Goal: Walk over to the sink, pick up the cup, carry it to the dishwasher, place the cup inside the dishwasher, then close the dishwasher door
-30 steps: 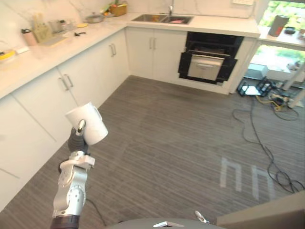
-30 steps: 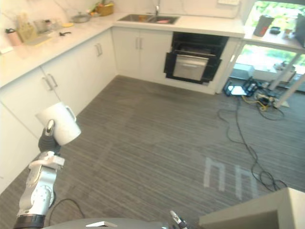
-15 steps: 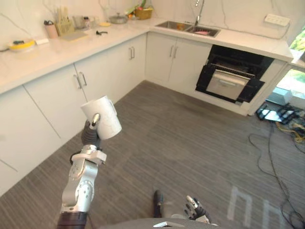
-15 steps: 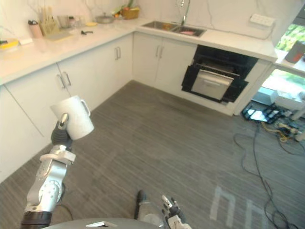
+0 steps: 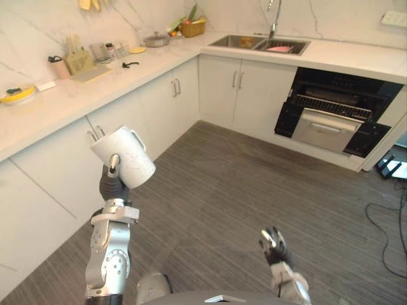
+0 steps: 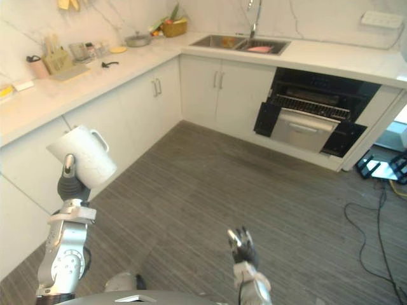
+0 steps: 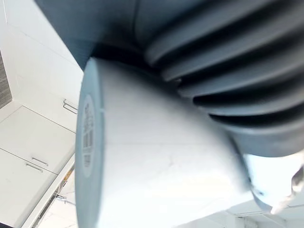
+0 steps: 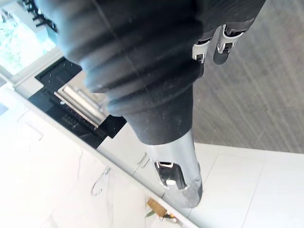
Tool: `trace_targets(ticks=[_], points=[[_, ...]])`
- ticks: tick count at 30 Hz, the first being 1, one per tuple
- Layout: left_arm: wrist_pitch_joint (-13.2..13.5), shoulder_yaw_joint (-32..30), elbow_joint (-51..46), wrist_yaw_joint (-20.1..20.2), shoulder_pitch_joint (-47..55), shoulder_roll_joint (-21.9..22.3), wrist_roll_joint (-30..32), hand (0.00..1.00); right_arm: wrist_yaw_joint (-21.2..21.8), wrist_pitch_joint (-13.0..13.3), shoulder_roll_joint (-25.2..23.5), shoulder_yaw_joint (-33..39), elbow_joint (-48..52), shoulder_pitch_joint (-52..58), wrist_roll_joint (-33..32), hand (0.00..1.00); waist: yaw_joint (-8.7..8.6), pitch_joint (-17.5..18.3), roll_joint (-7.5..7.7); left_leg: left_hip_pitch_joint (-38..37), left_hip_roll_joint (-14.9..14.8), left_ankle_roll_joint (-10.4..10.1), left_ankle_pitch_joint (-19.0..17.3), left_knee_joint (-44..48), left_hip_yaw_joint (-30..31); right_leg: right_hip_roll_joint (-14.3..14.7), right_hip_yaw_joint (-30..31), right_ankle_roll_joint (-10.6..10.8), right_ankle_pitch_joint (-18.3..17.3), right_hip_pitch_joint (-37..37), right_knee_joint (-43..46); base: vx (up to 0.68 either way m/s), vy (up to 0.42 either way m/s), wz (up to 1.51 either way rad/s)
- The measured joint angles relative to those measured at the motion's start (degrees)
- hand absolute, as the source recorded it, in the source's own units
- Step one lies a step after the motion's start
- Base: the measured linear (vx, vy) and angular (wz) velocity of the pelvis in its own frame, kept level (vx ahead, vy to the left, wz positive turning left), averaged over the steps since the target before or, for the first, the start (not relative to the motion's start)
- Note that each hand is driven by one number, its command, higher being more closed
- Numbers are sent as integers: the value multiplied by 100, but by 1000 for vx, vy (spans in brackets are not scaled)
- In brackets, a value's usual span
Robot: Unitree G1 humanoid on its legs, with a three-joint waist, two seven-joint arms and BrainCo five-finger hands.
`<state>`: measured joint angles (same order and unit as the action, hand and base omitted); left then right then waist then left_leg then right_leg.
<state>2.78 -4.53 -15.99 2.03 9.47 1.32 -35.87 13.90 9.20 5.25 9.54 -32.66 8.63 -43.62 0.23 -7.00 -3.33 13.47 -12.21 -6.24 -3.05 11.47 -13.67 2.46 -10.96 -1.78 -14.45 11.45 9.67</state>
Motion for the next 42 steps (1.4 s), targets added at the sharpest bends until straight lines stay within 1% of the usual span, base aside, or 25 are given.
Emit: trace_targets(ticks=[4, 6, 7, 8, 10, 12, 13, 15, 17, 19, 20, 21, 22, 24, 26, 28, 29, 30, 32, 33, 35, 36, 38, 40, 42], points=[[0, -134, 184, 86, 45, -8, -7, 100, -80, 57, 263, -34, -293, -268, -5, 0, 104, 81, -87, 115, 85, -23, 76, -259, 156, -138, 357, 324, -558, 670, 78, 641, 223, -58], [46, -258, 511, 203, 57, -22, 0, 100, -312, -32, 325, 39, -491, -215, -126, 0, 136, 266, 223, -192, 637, 409, 767, 1, 231, -843, 367, 636, -911, 492, 1485, 672, 303, -48], [46, -282, 615, 204, 56, -39, 6, 100, -356, -67, 301, 79, -492, -169, -169, 0, 110, 322, 309, -333, 769, 475, 812, 21, 185, -1078, 326, 746, -847, 248, 2150, 686, 267, -25], [51, -320, 709, 206, 19, -108, 11, 100, -436, -109, 167, 206, -507, -155, -289, 0, 56, 298, 538, -606, 1063, 668, 743, 103, 10, -1635, 157, 938, -429, -177, 3484, 556, 203, -10], [56, -341, 771, 188, 30, -237, 15, 100, -443, -186, -57, 271, -597, -119, -305, 0, -52, 231, 734, -1084, 1290, 826, 423, 51, -71, -2247, -76, 697, 317, -617, 4745, 644, 179, -7], [118, -339, 783, 176, 14, -256, 23, 100, -451, -194, -147, 275, -642, -89, -62, 0, -131, 75, 502, -1680, 1054, 743, 212, -131, -39, -2115, -432, 432, -18, -931, 5048, 532, 103, -13], [232, -340, 783, 177, -22, -274, 24, 100, -456, -193, -182, 269, -605, -67, 7, 0, -164, 4, 271, -2000, 824, 698, 105, -334, -53, -1866, -677, 403, -199, -1223, 4764, 402, 30, -19], [401, -349, 767, 178, -235, -427, 24, 100, -459, -187, -271, 173, -328, 67, 0, 0, -212, 37, 261, -2156, 687, 604, -41, -575, -106, -1624, -1003, 465, -237, -1833, 3679, 367, -28, -16], [438, -427, 767, 177, -477, -583, 100, 100, -421, -191, -301, 185, -203, 179, 3, 0, -239, -25, 388, -2409, 673, 440, -251, -695, -214, -1373, -1077, 491, 559, -2375, 1451, 376, -124, -21], [429, -405, 767, 177, -436, -589, 200, 100, -391, -187, -288, 206, -199, 364, 5, 0, -292, -35, 455, -2649, 684, 255, -468, -692, -211, -1295, -882, 561, 1317, -2345, 196, 413, -171, 5], [420, -386, 729, 189, -336, -602, 231, 100, -370, -188, -282, 171, -195, 572, 8, 0, -316, 18, 637, -2890, 783, 87, -707, -619, -177, -1381, -815, 440, 1671, -2307, -66, 520, -231, 12], [404, -356, 702, 190, -157, -459, 235, 100, -342, -189, -228, 117, -186, 657, 9, 0, -324, 51, 564, -3114, 629, -56, -936, -559, -177, -1289, -845, 107, 2117, -2263, 211, 561, -242, 1], [404, -327, 683, 189, -79, -380, 236, 100, -320, -188, -206, 120, -168, 655, 7, 0, -325, 87, 379, -3173, 472, -101, -1050, -520, -206, -1172, -873, 43, 2117, -2260, 322, 555, -222, -24], [415, -218, 507, 186, 12, -128, 238, 100, -260, -181, -120, 113, 247, 596, 3, 0, -232, 159, -84, -3117, -61, -9, -1230, -103, -348, -680, -991, -147, 1670, -2353, 584, 576, -236, -41], [453, -218, 407, 109, 48, -96, 240, 100, -236, -166, -197, -33, 407, 426, 1, 0, -209, 175, -61, -2878, -301, -63, -920, 931, -336, -507, -1012, -229, 1423, -2202, 609, 447, -252, -54], [522, -228, 263, 59, 148, 25, 244, 100, -175, -160, -274, -53, 753, 344, 1, 0, -81, 47, -67, -2069, -693, 44, 12, 2979, 19, -291, -1009, -280, 1202, -1756, 445, 358, -190, -65], [534, -264, 159, 40, 325, 98, 246, 100, -136, -161, -207, -109, 951, 352, 8, 0, 20, 13, -98, -1394, -887, 157, 1541, 4211, 511, -112, -891, -322, 1143, -1375, 154, 360, -29, -68], [536, -343, 73, 7, 495, 107, 245, 100, -53, -157, -142, -153, 975, 322, 26, 0, 64, -31, -184, -600, -852, -60, 1494, 5473, 960, 19, -732, -375, 1129, -1054, -52, 365, 8, -66], [534, -527, 128, -8, 625, 79, 238, 100, -21, -151, 8, -113, 838, 215, 35, 0, 156, -98, -213, 290, -602, 141, 774, 6228, 942, 37, -538, -415, 1015, -713, -131, 316, 21, -59], [537, -577, 133, -8, 668, 78, 234, 100, -15, -150, 36, -112, 777, 165, 33, 0, 228, -99, -213, 426, -525, 218, 583, 6024, 829, 30, -442, -405, 975, -619, -157, 343, 8, -93], [597, -709, 136, 0, 868, 61, 237, 100, -26, -152, 83, -263, 690, -58, 51, 0, 385, -120, -170, 475, -154, 152, 7, 3887, 516, -26, -59, -376, 794, -289, -181, 392, 53, -99], [599, -727, 133, 4, 910, 64, 236, 100, -37, -150, 88, -339, 693, -114, 85, 0, 399, -139, -142, 395, -17, 104, -6, 3130, 537, -66, 50, -337, 725, -221, -125, 525, 118, -94], [599, -684, -5, 89, 1177, 141, 234, 100, -76, -117, 143, -678, 681, -335, 172, 0, 424, -128, -101, -230, 392, -179, 287, 190, 1158, -151, 514, -156, 322, -114, 224, 554, 152, -96], [626, -702, -52, 210, 1181, 192, 232, 100, -175, -27, 156, -768, 660, -420, 472, 0, 398, -128, -123, -352, 397, -283, 405, -522, 1418, -167, 788, 23, -36, -1, 451, 480, 230, -73], [782, -704, -28, 468, 1119, 195, 219, 100, -457, 195, 227, -853, 712, -430, 817, 0, 304, -70, -115, -355, 465, -85, 435, -287, 1366, -362, 1046, 257, -716, 92, 821, 535, 377, -65]])
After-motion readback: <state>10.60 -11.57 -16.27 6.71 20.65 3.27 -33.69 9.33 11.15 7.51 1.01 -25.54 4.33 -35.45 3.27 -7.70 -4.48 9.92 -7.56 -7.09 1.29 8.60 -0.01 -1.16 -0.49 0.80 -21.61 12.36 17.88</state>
